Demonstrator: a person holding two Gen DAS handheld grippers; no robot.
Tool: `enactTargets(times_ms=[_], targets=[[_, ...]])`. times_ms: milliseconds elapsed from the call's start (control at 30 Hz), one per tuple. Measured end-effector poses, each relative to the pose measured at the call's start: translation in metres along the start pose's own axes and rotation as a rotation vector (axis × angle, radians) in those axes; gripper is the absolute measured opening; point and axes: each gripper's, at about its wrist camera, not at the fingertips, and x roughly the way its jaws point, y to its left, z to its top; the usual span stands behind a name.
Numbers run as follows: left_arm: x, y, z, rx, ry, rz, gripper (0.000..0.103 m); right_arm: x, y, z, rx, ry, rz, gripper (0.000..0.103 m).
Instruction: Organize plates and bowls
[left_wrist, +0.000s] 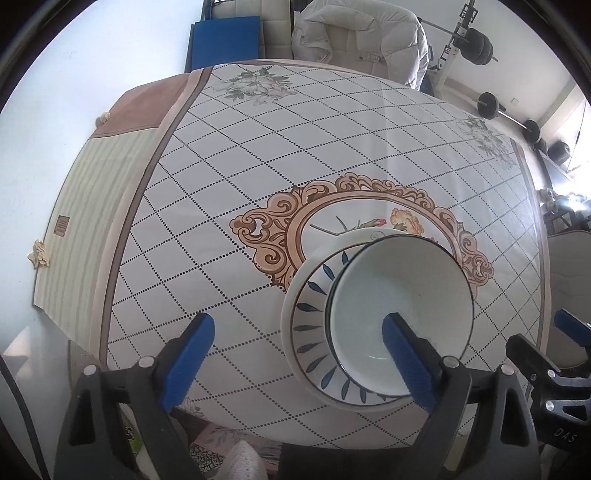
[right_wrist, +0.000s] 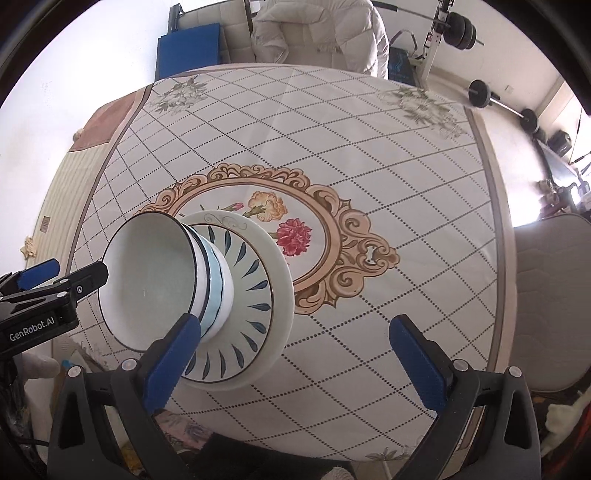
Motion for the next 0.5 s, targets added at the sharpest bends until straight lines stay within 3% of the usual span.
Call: enactTargets(times_ms=[233, 500], targets=[[-0.06, -0.012, -0.028, -0.034, -0.088, 0.049, 0.093, -0.06, -0.009, -0.021, -0.001, -0.067, 0.025, 0.103], [-0.158, -0.028, -0.058, -0.077, -0.178, 0.049, 0.093, -0.188, -0.02, -0.048, 0.0, -0.259, 0.014, 0.103]])
